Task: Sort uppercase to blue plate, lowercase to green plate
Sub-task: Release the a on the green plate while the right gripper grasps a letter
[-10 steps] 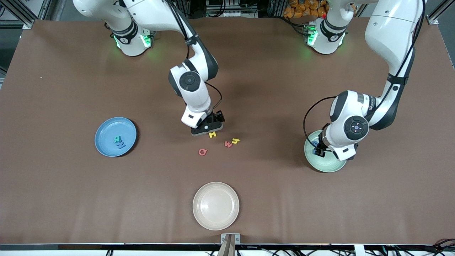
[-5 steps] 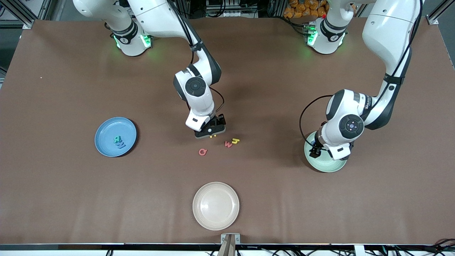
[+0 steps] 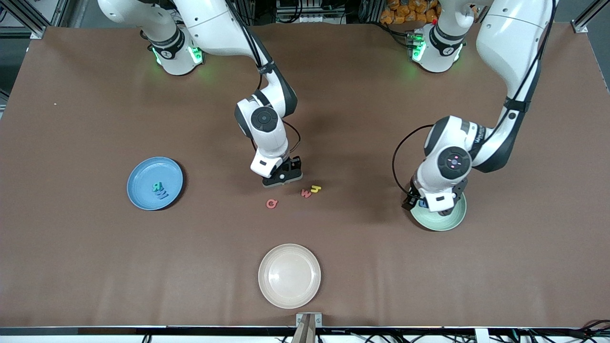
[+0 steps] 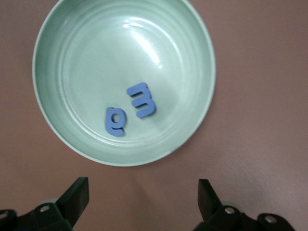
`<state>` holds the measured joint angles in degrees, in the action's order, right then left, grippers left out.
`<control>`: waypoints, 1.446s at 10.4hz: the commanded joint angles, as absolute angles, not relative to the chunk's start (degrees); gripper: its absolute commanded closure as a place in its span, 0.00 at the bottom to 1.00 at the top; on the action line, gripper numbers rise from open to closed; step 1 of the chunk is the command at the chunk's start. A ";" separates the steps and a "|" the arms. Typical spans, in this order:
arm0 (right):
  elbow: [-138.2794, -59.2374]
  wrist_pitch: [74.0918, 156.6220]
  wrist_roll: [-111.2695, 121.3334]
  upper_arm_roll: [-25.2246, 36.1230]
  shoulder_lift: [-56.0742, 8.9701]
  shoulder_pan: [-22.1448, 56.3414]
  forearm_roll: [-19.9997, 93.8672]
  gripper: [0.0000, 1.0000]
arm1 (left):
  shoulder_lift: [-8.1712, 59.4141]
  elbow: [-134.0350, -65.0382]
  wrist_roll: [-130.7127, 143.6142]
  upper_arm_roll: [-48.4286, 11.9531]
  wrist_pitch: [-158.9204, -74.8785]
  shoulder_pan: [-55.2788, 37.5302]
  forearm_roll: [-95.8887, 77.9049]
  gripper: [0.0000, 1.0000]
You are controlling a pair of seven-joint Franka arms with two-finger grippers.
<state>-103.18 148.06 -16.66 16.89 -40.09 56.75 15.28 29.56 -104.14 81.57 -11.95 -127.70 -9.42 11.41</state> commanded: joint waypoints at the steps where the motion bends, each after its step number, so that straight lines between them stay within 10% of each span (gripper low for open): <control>1: -101.95 148.45 -16.79 17.31 -41.39 57.22 15.47 0.37 | 30.93 -101.70 79.98 -11.87 -127.97 -10.72 13.01 0.00; 15: -101.95 149.33 -16.43 17.31 -41.66 57.13 13.97 0.80 | 32.08 -100.37 91.49 -12.04 -133.06 -12.39 10.63 0.00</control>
